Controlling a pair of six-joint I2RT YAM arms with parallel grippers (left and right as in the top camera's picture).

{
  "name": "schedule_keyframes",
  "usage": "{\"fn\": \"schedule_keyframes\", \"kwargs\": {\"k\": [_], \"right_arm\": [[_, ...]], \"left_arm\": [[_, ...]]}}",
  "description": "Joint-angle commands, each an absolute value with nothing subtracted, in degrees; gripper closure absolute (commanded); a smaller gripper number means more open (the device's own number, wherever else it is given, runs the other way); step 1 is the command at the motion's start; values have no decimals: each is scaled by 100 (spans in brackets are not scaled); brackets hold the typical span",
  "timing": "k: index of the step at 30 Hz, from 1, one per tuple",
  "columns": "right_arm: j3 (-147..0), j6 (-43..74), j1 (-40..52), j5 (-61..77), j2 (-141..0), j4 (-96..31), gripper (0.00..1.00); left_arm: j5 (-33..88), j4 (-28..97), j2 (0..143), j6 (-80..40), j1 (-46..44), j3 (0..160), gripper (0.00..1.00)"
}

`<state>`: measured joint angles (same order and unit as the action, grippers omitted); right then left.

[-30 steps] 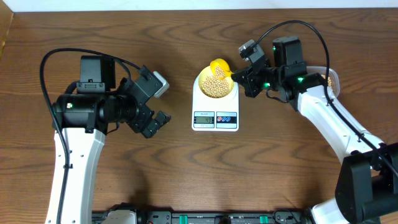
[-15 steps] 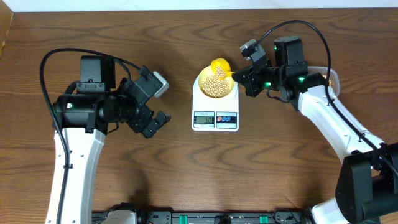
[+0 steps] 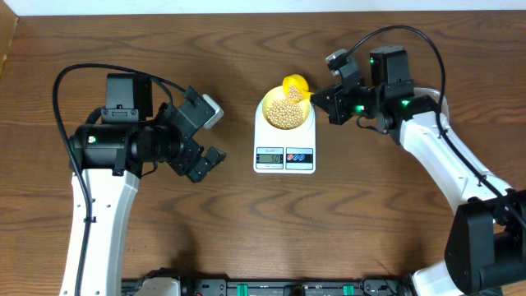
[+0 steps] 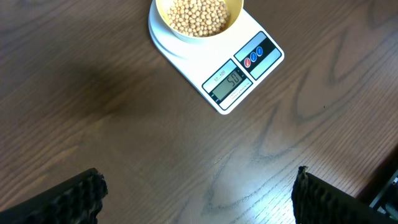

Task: Scoop item into bowl and weigh 50g on scale
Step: 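Lift the scoop away from the bowl and move it right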

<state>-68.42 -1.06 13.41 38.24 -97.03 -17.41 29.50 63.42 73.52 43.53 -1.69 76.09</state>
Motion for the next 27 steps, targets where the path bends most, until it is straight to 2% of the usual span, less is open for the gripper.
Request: {"fn": "schedule_keyframes", "kwargs": {"k": [1,11,27], "right_arm": [[-6851,86,1245,4117,-9730,-1732,99],[-6851,355,915,4615,-9730,-1730,99],[-6851,578,-429,5446,-9730,-1903,99]], "left_arm": [[3000,6359,7363,4390,-145,7607,2],[3000,6359,7363,4390,-145,7607,2],[3000,6359,7363,4390,-145,7607,2]]}}
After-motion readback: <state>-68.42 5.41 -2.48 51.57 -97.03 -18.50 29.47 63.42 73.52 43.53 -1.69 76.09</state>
